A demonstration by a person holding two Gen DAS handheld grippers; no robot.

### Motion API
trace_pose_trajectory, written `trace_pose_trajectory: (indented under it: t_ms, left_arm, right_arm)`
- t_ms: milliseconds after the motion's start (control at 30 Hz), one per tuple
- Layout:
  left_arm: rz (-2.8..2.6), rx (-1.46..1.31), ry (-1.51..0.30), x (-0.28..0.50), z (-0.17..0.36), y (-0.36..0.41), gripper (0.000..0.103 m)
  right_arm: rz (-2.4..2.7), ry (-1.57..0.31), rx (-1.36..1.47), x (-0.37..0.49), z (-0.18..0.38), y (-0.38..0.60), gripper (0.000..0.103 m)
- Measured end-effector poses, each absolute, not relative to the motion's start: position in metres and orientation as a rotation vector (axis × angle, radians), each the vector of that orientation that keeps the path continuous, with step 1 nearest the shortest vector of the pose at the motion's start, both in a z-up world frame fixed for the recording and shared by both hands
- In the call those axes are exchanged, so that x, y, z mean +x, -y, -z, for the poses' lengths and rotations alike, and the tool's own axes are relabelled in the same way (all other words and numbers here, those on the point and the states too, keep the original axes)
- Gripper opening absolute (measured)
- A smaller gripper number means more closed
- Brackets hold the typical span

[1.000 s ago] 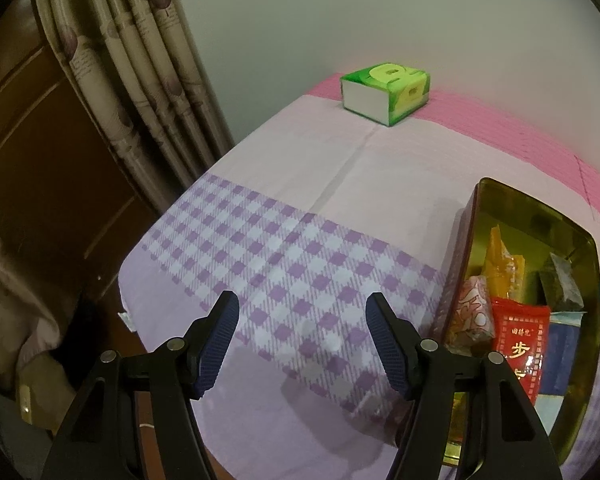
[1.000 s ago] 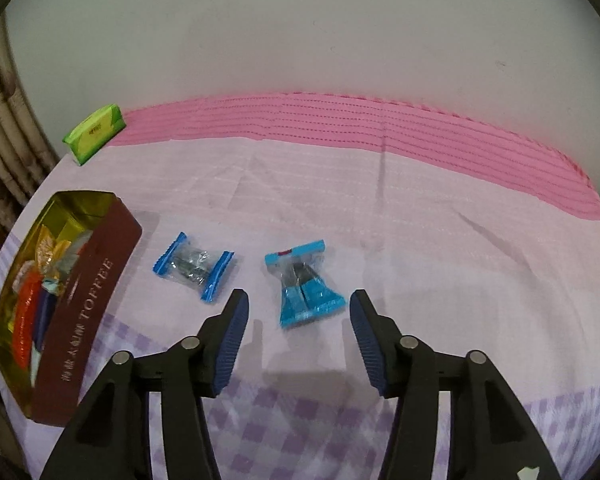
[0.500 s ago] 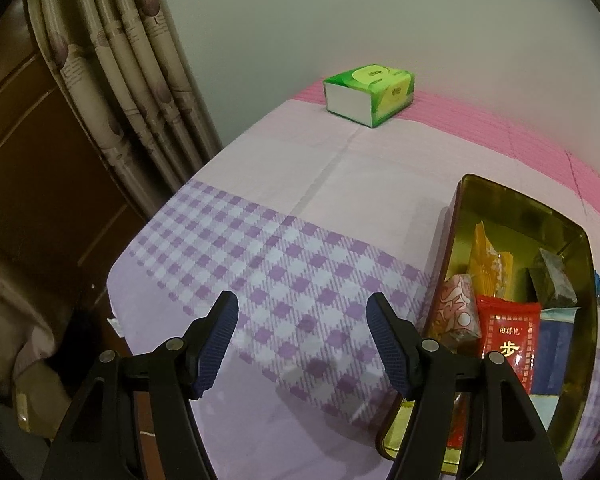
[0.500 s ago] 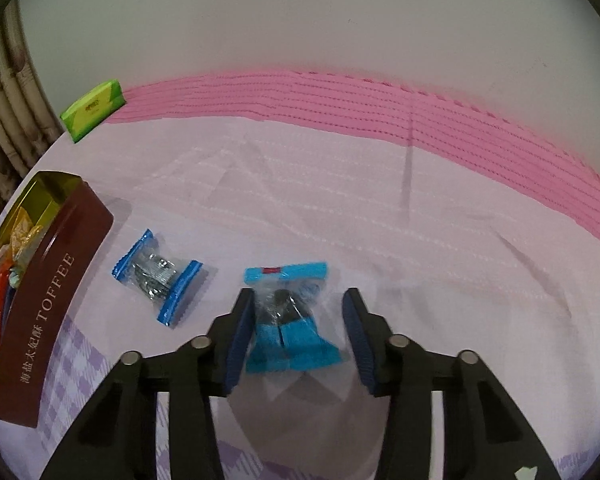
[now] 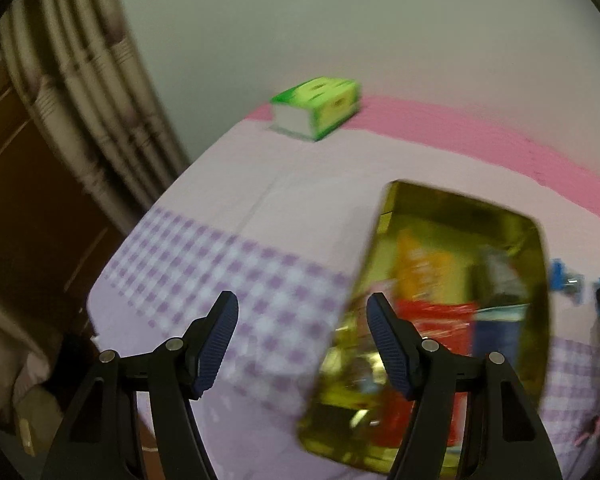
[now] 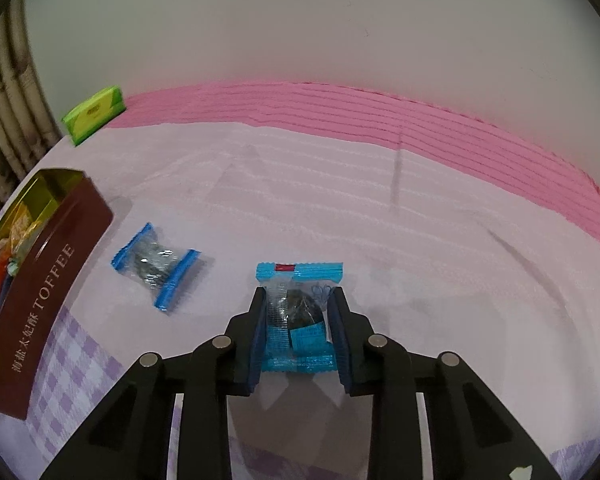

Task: Organize snacks
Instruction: 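Grasp the clear candy with blue ends with the left tool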

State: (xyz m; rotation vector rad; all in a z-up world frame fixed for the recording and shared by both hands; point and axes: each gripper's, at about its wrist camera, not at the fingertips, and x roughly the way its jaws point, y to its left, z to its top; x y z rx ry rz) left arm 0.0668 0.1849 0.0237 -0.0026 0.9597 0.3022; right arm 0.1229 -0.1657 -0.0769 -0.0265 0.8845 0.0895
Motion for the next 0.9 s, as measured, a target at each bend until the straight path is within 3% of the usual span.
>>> trace_pose_trajectory:
  t_ms: [333,900]
  left_arm:
    - [-0.008,0.017,-0.973,0.101,-0.036,-0.078,0.068]
    - [0.225,0.125,-1.050,0.152,0.010,0.051,0.068]
  right_arm:
    - [0.031,-0.874,0.030,0.111,0.078,0.224,0.027]
    - [0.132,-0.856,0.088,0.094,0.080,0.280,0.028]
